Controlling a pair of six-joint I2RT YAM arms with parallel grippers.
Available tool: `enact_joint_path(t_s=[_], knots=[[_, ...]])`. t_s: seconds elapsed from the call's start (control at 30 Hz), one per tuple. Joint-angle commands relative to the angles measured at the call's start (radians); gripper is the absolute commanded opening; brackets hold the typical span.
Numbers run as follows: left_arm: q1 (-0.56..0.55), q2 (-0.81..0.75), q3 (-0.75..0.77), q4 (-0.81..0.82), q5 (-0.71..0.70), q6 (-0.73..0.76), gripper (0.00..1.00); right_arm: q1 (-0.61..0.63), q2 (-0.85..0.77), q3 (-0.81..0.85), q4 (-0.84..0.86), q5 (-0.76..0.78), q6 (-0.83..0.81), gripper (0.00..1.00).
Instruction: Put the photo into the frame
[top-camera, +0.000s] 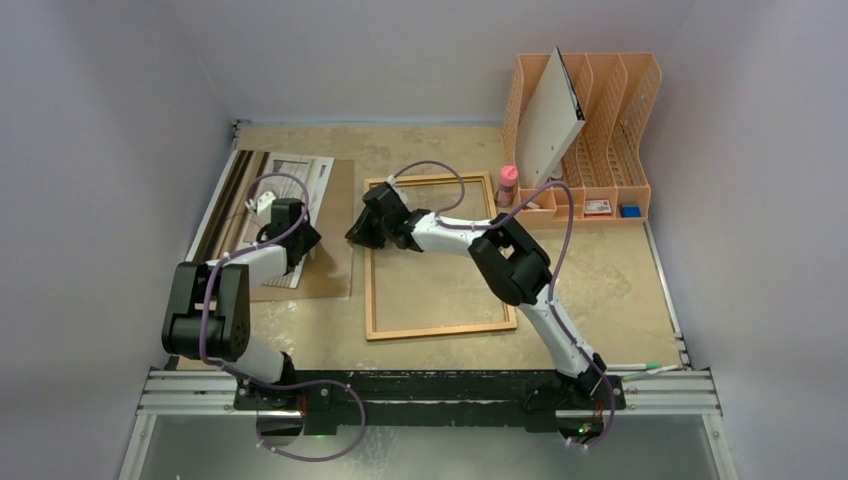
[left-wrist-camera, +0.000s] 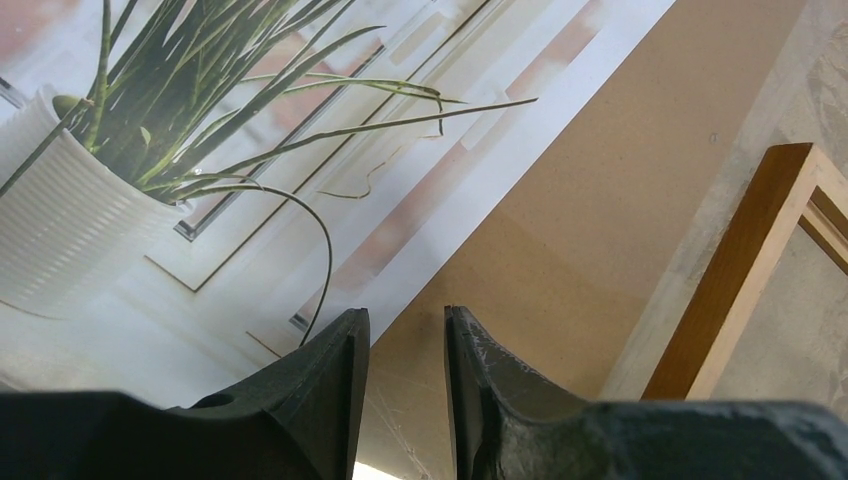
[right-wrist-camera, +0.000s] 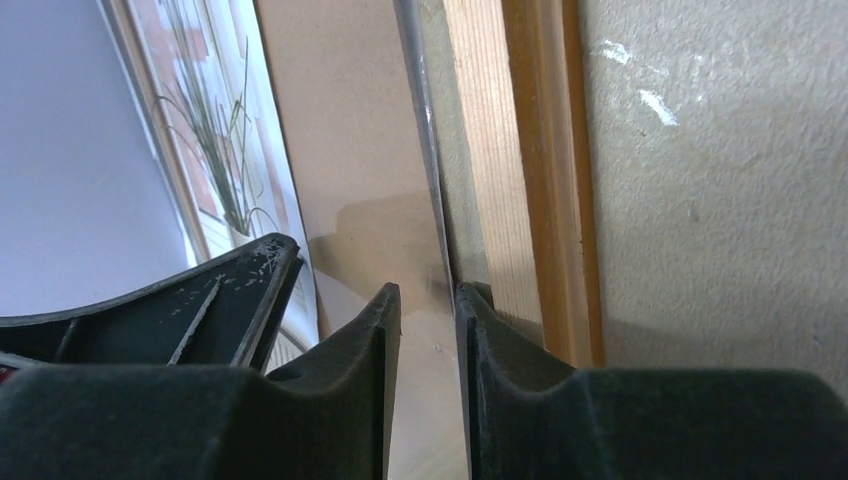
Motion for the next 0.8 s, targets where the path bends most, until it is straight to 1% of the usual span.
enact_joint_path(t_s=[0.0, 0.17, 0.5, 0.67, 0.77], knots=[[0.002, 0.032, -0.015, -0.030, 0.025, -0.020, 0.35, -0.016, -0.036, -0.045, 0.162, -0.072, 0.014, 0.28], [0.002, 0.039, -0.014, -0.032, 0.022, -0.010, 0.34, -0.021, -0.041, -0.091, 0.248, -0.051, -0.008, 0.24], [0.002, 0.046, -0.012, -0.041, 0.003, 0.007, 0.32, -0.027, -0.084, -0.154, 0.346, -0.029, -0.038, 0.19], [0.002, 0.045, -0.012, -0.043, -0.001, 0.009, 0.31, -0.036, -0.109, -0.235, 0.517, -0.090, -0.039, 0.16], [0.002, 0.043, -0.014, -0.041, 0.002, 0.007, 0.31, -0.040, -0.102, -0.250, 0.592, -0.133, -0.043, 0.15]])
